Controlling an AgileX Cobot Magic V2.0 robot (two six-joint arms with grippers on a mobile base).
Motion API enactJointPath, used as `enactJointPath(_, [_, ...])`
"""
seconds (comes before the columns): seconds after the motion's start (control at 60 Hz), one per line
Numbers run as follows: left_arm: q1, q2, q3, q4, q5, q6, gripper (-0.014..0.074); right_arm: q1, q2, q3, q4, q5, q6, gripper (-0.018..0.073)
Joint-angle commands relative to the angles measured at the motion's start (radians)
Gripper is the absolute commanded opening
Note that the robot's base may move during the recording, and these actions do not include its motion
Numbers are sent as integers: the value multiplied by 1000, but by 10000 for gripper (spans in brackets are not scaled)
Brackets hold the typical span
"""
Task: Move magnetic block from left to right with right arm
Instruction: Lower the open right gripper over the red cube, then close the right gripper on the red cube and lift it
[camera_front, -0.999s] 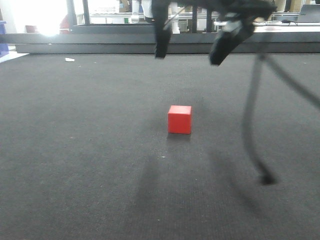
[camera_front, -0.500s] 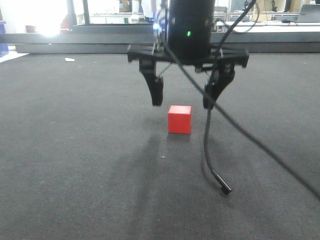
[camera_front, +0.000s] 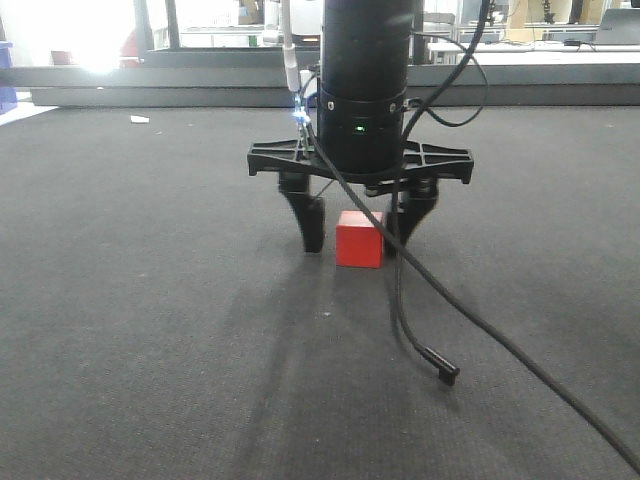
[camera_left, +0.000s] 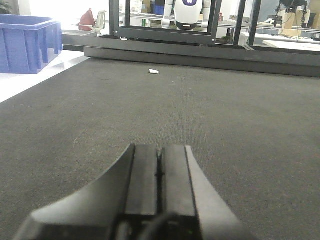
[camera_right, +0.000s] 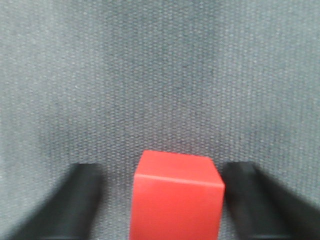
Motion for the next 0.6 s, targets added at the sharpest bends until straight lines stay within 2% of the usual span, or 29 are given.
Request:
enactJointPath(0.0, [1, -13, 5, 0, -91, -4, -116, -6, -60, -36, -26, -21, -2, 272])
enactJointPath(0.1, [1, -13, 5, 0, -91, -4, -116, -6, -62, -36, -26, -27, -2, 177])
enactJointPath(0.25, [1, -13, 5, 0, -91, -4, -116, -9, -87, -36, -26, -29, -43, 163])
enactJointPath(0.45, [1, -13, 5, 0, -91, -4, -116, -40, -186, -10, -26, -42, -206, 163])
enactJointPath(0.583, [1, -13, 5, 0, -91, -4, -116, -86, -312, 98, -14, -104, -334, 163])
